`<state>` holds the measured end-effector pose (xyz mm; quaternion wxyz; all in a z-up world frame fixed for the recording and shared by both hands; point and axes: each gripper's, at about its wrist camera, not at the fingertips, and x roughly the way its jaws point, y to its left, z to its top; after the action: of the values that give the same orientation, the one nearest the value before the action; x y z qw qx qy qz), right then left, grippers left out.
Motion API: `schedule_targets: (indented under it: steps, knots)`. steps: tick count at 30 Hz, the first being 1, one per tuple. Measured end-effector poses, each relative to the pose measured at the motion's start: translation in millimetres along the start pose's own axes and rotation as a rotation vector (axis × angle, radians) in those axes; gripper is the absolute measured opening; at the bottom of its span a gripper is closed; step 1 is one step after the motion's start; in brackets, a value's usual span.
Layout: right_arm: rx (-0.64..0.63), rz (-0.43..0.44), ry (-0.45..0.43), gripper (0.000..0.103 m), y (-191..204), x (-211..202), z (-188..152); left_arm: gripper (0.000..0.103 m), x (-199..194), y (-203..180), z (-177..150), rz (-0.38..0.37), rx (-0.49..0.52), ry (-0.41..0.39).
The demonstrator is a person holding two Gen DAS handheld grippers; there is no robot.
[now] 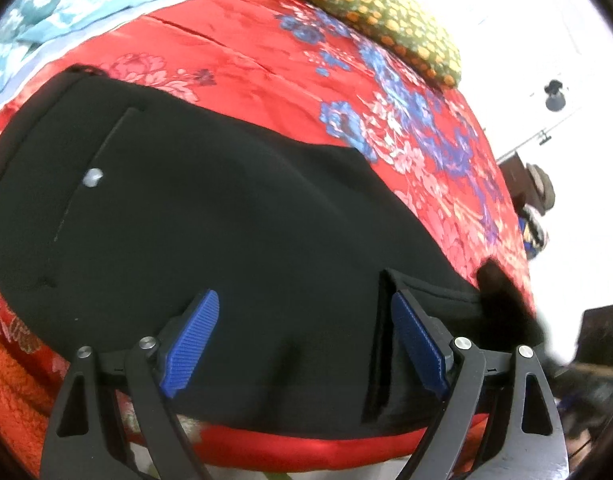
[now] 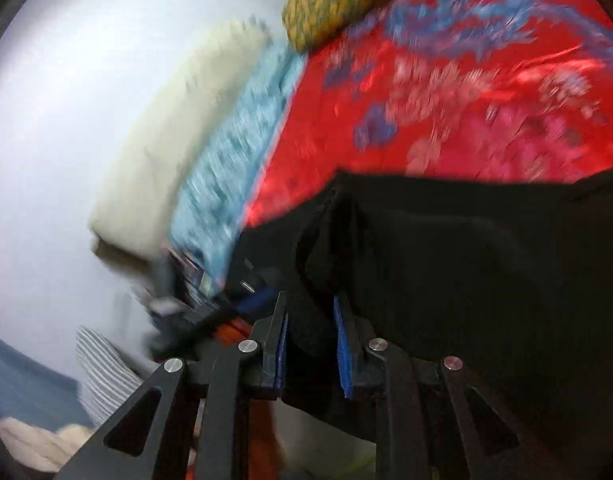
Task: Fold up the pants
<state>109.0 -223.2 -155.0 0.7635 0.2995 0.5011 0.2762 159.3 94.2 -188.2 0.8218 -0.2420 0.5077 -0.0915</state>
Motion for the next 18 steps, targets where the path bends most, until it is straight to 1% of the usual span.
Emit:
schedule_targets:
  steps: [2, 3, 4, 5, 6, 7, 8, 10, 11, 13, 14, 15, 16, 17, 18]
  knots:
    - [-0.040, -0.066, 0.031, 0.021, 1.3, 26.8, -11.2, 0.089, -1.8, 3.5, 1.2, -0.001, -0.011, -0.004]
    - [-0.048, -0.081, 0.034, 0.025, -1.3, 34.7, -11.4, 0.089, -2.2, 4.5, 1.5, 0.000, -0.012, -0.006]
    - [-0.056, -0.090, 0.040, 0.028, -2.8, 45.9, -13.9, 0.089, -2.4, 5.4, 1.4, 0.001, -0.012, -0.006]
    - [-0.058, -0.094, 0.049, 0.040, -4.4, 54.3, -15.9, 0.089, -2.2, 5.5, 1.3, 0.003, -0.012, -0.007]
    - [-0.052, -0.084, 0.085, 0.075, -4.3, 62.8, -24.2, 0.089, -1.8, 5.1, 1.0, 0.006, -0.010, -0.007]
    - [-0.049, -0.091, 0.117, 0.088, -2.8, 68.8, -29.2, 0.089, -1.6, 4.6, 0.4, 0.008, -0.008, -0.007]
    - [-0.053, -0.101, 0.136, 0.096, 0.3, 72.4, -34.0, 0.089, -1.2, 3.4, 0.0, 0.009, -0.004, -0.008]
    - [-0.086, -0.069, 0.136, 0.096, 6.9, 66.2, -36.1, 0.089, -1.4, 0.1, -1.0, 0.012, 0.012, -0.011]
    - [-0.113, -0.074, 0.121, 0.096, 12.0, 53.9, -38.1, 0.089, -1.4, -2.4, -1.6, 0.012, 0.022, -0.013]
    - [-0.193, -0.123, 0.058, 0.096, 20.8, 23.4, -34.6, 0.089, -1.3, -11.2, -3.5, 0.011, 0.060, -0.017]
    - [-0.234, -0.163, 0.016, 0.096, 24.0, 3.8, -32.7, 0.089, -1.4, -17.8, -5.4, 0.009, 0.087, -0.019]
    - [-0.269, -0.234, -0.041, 0.096, 21.7, -22.9, -32.6, 0.089, -2.2, -23.3, -7.2, 0.003, 0.111, -0.022]
    - [-0.278, -0.293, -0.082, 0.096, 16.9, -40.8, -34.2, 0.088, -2.7, -33.1, -10.4, -0.015, 0.149, -0.025]
    - [-0.268, -0.381, -0.146, 0.097, 4.7, -65.1, -35.0, 0.088, -3.1, -41.2, -13.2, -0.034, 0.180, -0.024]
    - [-0.251, -0.425, -0.183, 0.097, -5.4, -79.7, -36.5, 0.087, -1.3, -54.7, -18.6, -0.069, 0.228, -0.012]
